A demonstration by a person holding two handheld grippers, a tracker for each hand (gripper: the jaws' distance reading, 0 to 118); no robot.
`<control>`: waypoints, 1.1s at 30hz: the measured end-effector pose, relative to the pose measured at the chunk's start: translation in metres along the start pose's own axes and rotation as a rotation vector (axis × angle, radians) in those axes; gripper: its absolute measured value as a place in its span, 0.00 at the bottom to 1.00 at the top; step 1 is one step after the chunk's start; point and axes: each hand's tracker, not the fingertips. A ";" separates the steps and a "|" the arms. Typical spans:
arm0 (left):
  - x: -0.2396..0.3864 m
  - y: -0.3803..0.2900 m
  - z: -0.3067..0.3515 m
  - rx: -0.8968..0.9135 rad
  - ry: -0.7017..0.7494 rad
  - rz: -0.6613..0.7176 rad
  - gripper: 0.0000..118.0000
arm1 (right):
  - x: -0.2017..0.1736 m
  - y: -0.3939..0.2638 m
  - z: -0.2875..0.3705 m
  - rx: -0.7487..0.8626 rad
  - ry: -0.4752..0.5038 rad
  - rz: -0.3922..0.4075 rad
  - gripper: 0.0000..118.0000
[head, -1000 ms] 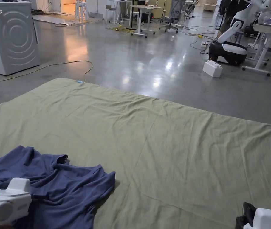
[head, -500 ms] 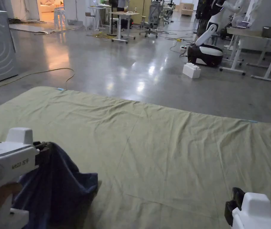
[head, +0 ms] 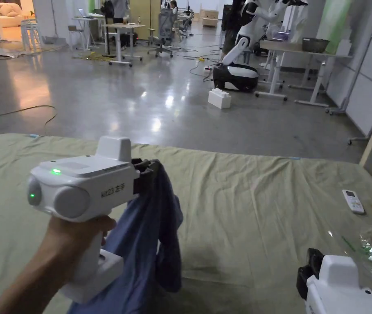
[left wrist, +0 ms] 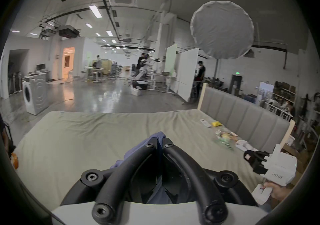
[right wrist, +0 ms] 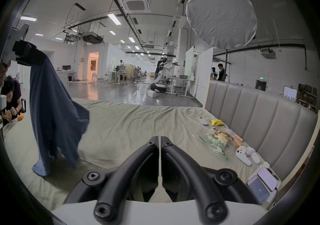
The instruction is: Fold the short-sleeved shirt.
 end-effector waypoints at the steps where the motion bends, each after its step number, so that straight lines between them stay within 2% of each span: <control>1: 0.051 0.009 -0.030 -0.014 -0.033 0.000 0.04 | 0.005 -0.001 0.002 -0.001 -0.010 -0.003 0.02; 8: 0.144 -0.055 -0.080 -0.159 -0.202 -0.028 0.04 | 0.041 -0.012 0.015 -0.022 -0.077 -0.031 0.02; 14: 0.180 -0.135 -0.092 -0.344 -0.258 -0.009 0.05 | 0.059 -0.023 0.022 -0.052 -0.109 -0.042 0.02; 15: 0.182 -0.146 -0.089 -0.344 -0.258 -0.007 0.09 | 0.061 -0.025 0.022 -0.059 -0.110 -0.042 0.02; 16: 0.183 -0.155 -0.085 -0.351 -0.260 -0.004 0.17 | 0.062 -0.027 0.022 -0.064 -0.111 -0.042 0.02; 17: 0.184 -0.161 -0.089 -0.370 -0.254 -0.001 0.31 | 0.062 -0.027 0.022 -0.067 -0.111 -0.040 0.02; 18: 0.183 -0.166 -0.086 -0.385 -0.247 0.003 0.51 | 0.062 -0.028 0.022 -0.071 -0.111 -0.040 0.02; 19: 0.181 -0.169 -0.084 -0.392 -0.247 0.005 0.64 | 0.061 -0.028 0.021 -0.072 -0.109 -0.041 0.02; 21: 0.169 -0.168 -0.083 -0.388 -0.236 0.002 0.70 | 0.058 -0.028 0.020 -0.072 -0.100 -0.042 0.02; 23: 0.155 -0.158 -0.073 -0.311 -0.202 0.001 0.76 | 0.052 -0.026 0.019 -0.064 -0.086 -0.040 0.02; 26: 0.129 -0.135 -0.060 -0.192 -0.104 0.012 0.77 | 0.040 -0.019 0.016 -0.044 -0.064 -0.038 0.02; 31: 0.086 -0.106 -0.035 -0.018 0.158 0.002 0.76 | 0.015 -0.001 0.011 0.003 -0.026 -0.038 0.02; 33: 0.071 -0.099 -0.022 0.032 0.253 -0.012 0.70 | 0.005 0.007 0.008 0.028 -0.014 -0.026 0.02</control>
